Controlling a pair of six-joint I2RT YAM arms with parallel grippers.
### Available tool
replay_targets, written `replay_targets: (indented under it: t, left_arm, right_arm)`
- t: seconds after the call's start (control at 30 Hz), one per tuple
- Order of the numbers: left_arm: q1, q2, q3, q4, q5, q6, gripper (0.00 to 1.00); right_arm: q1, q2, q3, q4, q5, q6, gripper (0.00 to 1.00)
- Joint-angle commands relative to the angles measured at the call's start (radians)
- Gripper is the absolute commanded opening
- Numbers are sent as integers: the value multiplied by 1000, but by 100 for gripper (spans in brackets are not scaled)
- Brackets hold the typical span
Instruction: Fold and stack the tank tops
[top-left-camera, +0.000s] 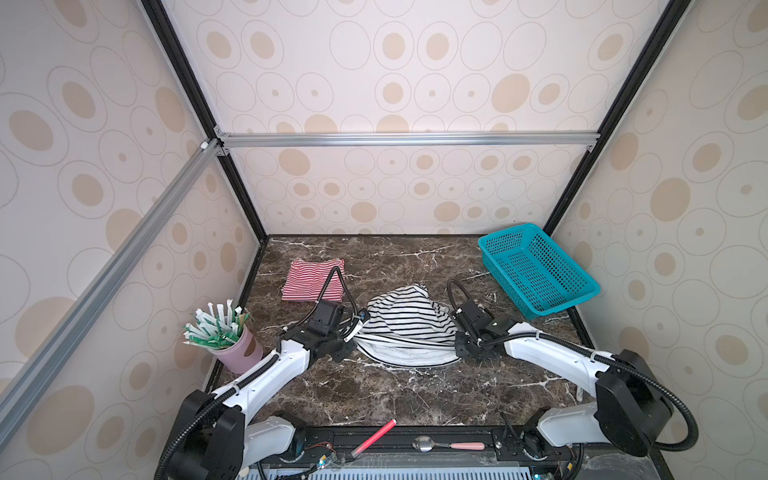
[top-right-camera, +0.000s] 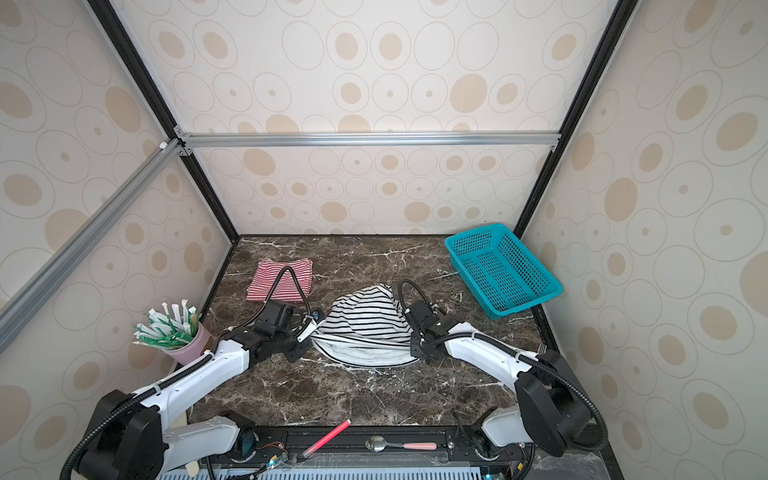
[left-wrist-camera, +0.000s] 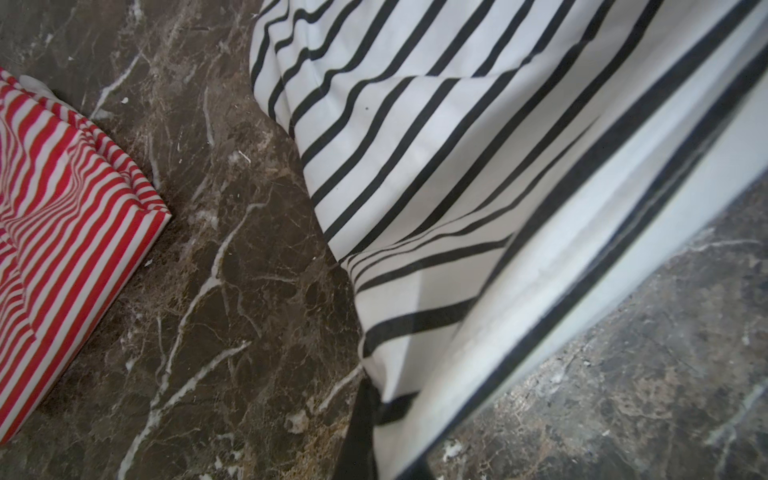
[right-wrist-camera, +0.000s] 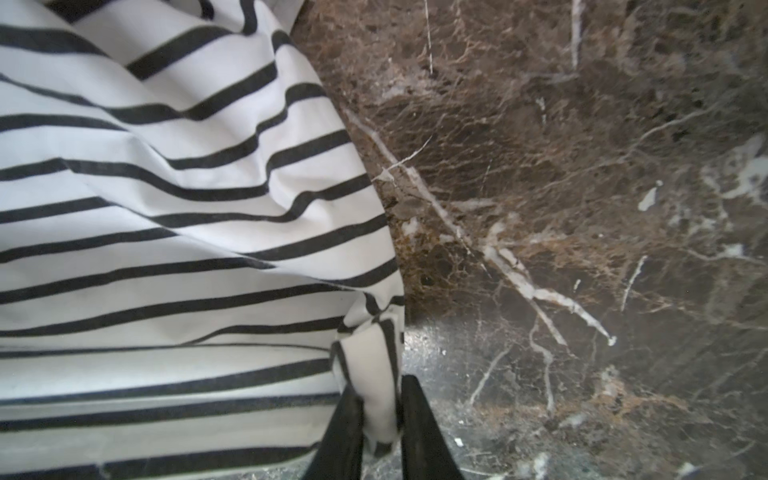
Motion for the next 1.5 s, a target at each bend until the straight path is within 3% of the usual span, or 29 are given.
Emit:
replay_targets:
  t: [0.0, 0.23, 0.7, 1.07, 1.47]
  left_arm:
    - [7, -14, 13, 1, 3, 4, 0]
    - [6, -6, 13, 3, 7, -2, 0]
    - [6, -22, 25, -13, 15, -14, 0]
    - [6, -32, 17, -21, 38, -23, 0]
    - [5, -28, 14, -18, 41, -18, 0]
  right_arm:
    - [-8, -10, 28, -65, 52, -10, 20]
    - [-6, 5, 42, -74, 75, -17, 29]
    - [55, -15, 16, -51, -5, 52, 25]
    - [139, -26, -22, -109, 124, 182, 26]
    - [162, -44, -78, -76, 118, 228, 29]
